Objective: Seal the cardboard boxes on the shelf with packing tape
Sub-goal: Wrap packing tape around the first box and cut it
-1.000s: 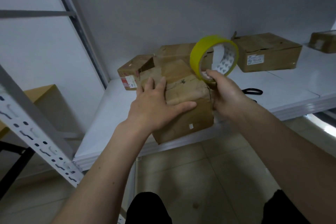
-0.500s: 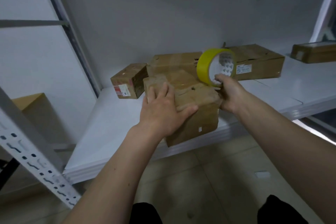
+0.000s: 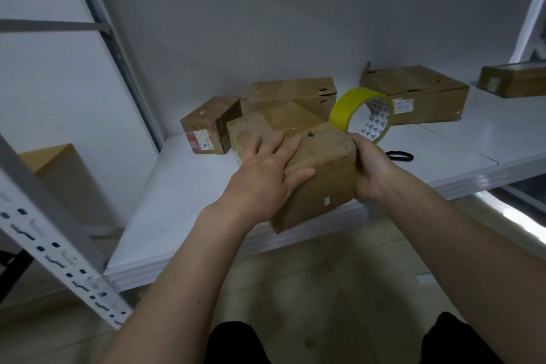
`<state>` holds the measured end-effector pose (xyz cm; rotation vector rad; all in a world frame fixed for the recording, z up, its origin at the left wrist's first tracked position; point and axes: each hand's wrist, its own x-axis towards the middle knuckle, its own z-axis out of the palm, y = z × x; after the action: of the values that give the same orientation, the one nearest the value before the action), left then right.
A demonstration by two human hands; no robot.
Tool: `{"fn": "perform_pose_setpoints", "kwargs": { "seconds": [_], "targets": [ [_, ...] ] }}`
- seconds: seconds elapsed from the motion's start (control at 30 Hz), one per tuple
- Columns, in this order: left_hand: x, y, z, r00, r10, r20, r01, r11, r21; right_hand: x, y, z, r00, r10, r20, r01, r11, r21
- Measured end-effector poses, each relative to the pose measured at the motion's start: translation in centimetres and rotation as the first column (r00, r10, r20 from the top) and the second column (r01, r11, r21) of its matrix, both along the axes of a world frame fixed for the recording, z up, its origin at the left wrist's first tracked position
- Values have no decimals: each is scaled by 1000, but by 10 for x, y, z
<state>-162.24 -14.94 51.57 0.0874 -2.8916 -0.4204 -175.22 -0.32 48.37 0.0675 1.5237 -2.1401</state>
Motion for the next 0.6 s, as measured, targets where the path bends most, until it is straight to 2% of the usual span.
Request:
{"fn": "perform_pose_setpoints", "kwargs": {
  "seconds": [0.07,0.17,0.27,0.33,0.37,0.43,0.47,0.53,0.6],
  "targets": [
    [6,-5,-5,998,-1,-67,5,998,64,3,-3,8,999,36,-36,-35,999,31],
    [17,-16,-18,964,20,-266,43,972,230,6,-11,31,985,61,-164,-41,992,120],
    [17,-16,-33,958,67,-280,41,931,363,19,-22,74,898,54,-437,84,953,291],
    [9,-11,-41,964,42,-261,73,907,415,25,-31,96,752,157,-640,235,843,483],
    [4,-9,-41,957,39,-286,103,879,465,29,-36,100,671,256,-696,320,746,583],
    [-5,-6,-35,919,94,-382,164,790,590,37,-45,99,553,447,-703,487,511,708],
    [-9,-5,-29,892,136,-431,197,741,641,40,-48,95,512,490,-706,545,451,707],
    [-18,-3,-18,857,182,-483,267,645,716,39,-49,91,484,487,-727,597,424,681],
    [-27,-2,-14,858,182,-480,300,581,757,34,-47,91,488,477,-731,614,407,676]
  ]
}}
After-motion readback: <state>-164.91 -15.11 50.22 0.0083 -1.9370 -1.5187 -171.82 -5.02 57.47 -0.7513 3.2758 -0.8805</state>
